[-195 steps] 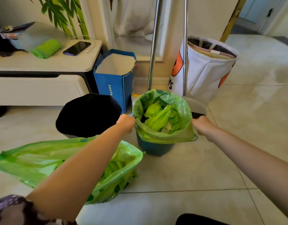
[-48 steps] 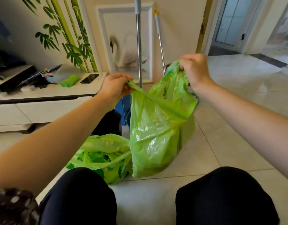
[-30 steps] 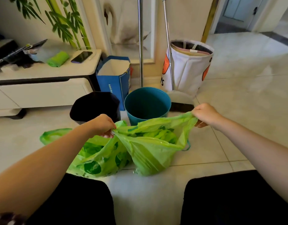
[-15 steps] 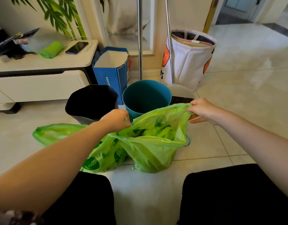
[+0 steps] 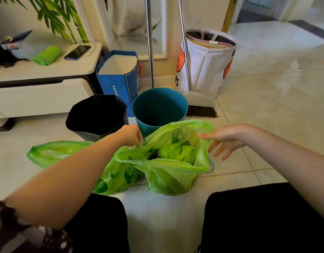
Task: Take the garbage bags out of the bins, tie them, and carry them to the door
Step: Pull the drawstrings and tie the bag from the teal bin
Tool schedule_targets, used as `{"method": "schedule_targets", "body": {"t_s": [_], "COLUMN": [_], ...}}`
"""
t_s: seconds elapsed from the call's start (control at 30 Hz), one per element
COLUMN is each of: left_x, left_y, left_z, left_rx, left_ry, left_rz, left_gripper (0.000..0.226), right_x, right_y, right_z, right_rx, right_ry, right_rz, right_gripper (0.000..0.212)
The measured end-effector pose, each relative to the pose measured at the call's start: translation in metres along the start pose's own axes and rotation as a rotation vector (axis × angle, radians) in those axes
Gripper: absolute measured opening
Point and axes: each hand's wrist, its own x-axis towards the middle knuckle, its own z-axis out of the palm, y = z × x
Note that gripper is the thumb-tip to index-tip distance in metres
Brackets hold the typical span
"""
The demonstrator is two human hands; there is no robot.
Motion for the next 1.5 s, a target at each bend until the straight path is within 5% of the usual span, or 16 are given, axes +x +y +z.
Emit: {"method": "schedule_targets", "body": {"t_s": [0.1, 0.2, 0.33, 0.47, 0.77, 0.9, 0.97, 1.33, 1.5], "left_x": [-0.001, -0.002, -0.001, 0.002, -0.003, -0.002, -0.002, -0.006, -0.008], "left_y": [0.002, 0.004, 0.008, 0.010, 0.003, 0.001, 0.003, -0.001, -0.004], "left_z": [0.004, 0.014, 0.022, 0.013, -0.010, -0.013, -0.014, -0.029, -0.034], "left_rx": [-0.061, 0.062, 0.100, -0.105, -0.674, -0.771, -0.824, -1.037, -1.051], "left_ry": [-0.061, -0.054, -0.022, -0.004, 0.048, 0.105, 0.140, 0.239, 0.276], "left_rz": [0.005, 0.040, 0.053, 0.036, 0.005, -0.024, -0.044, -0.055, -0.018], "left_gripper": [0.031, 0.045, 0.042, 0.036, 0.019, 0.023, 0.022, 0.015, 0.012], "right_x": [0.000, 0.008, 0.012, 0.007, -0.001, 0.004, 0.000, -0.012, -0.027], "right_y": [0.001, 0.003, 0.005, 0.003, -0.009, -0.011, -0.013, -0.020, -0.028], "right_z": [0.008, 0.017, 0.034, 0.045, 0.023, 0.023, 0.023, 0.013, 0.010], "right_rx": [-0.100, -0.223, -0.418, -0.432, 0.094, 0.088, 0.036, -0.249, -0.267], "right_ry": [-0.223, -0.280, -0.250, -0.162, -0.080, -0.035, -0.026, 0.437, 0.543], "right_rz": [0.113, 0.172, 0.210, 0.184, 0.046, -0.008, -0.013, 0.043, -0.100], "right_gripper": [0.089, 0.105, 0.065, 0.022, 0.030, 0.036, 0.023, 0.005, 0.014]}}
